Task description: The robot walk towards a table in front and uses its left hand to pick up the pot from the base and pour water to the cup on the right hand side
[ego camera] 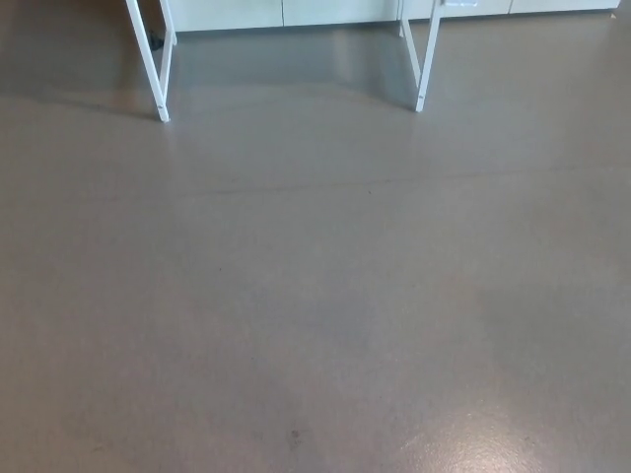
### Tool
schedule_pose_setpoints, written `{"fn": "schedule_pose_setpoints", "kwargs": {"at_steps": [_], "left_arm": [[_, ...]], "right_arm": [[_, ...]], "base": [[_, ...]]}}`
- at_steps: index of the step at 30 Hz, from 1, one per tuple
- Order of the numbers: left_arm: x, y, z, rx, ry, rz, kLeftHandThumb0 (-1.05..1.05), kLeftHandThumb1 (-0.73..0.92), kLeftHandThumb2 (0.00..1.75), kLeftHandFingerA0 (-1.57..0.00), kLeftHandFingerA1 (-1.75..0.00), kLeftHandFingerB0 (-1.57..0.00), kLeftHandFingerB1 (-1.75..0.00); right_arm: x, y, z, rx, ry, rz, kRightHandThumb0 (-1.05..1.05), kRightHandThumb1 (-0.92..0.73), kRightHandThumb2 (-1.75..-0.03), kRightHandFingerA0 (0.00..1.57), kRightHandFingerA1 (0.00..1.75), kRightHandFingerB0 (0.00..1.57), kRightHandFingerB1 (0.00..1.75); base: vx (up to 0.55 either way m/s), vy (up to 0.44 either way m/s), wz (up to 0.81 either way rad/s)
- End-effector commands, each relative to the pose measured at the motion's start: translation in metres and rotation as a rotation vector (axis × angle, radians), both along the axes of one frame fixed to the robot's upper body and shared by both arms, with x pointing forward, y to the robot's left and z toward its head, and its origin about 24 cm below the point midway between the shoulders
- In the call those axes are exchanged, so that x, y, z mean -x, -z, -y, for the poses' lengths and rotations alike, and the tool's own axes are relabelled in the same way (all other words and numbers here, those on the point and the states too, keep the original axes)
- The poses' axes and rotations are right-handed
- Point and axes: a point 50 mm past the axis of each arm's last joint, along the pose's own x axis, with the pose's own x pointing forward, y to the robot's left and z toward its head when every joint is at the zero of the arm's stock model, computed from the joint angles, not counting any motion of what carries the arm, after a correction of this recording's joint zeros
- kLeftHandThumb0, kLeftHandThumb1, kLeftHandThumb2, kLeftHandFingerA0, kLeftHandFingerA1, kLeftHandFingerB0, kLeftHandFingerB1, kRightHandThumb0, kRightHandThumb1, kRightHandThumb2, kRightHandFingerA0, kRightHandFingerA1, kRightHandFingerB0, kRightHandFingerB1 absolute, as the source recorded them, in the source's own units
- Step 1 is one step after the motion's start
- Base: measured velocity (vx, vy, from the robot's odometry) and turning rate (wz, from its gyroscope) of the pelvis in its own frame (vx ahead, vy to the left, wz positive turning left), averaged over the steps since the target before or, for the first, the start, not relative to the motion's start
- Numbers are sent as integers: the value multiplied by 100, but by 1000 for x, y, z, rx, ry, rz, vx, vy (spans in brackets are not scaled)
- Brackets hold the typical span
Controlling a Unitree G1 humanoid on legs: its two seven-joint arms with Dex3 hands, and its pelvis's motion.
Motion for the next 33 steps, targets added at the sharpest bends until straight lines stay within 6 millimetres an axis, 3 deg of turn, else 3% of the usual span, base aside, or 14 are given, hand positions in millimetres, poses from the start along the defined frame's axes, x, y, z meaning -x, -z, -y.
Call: {"fn": "schedule_pose_setpoints", "kwargs": {"at_steps": [1, 13, 24, 33], "left_arm": [[3, -6, -8, -43, 16, 4, 1, 49, 53, -37, -37, -41, -35], [5, -6, -7, -62, 55, -1, -6, 47, 54, -40, -38, -40, -35], [6, -4, -5, -59, 49, 6, -6, 48, 54, -41, -38, -39, -35], [0, -1, 2, -31, 43, 37, -6, 51, 55, -43, -38, -38, -34]], "right_arm": [[3, -3, 3, 20, 4, 9, -7, -40, -85, 32, 55, 19, 49], [8, 1, 3, 6, 2, 1, -5, -41, -86, 31, 55, 18, 49], [9, -1, 1, -1, 13, 8, -4, -40, -86, 31, 55, 19, 49], [9, 2, 2, 1, 15, -6, -7, -39, -85, 31, 55, 19, 49]], "base": [[0, 0, 0], [15, 30, 8], [98, 237, -7], [182, -79, 9]]}}
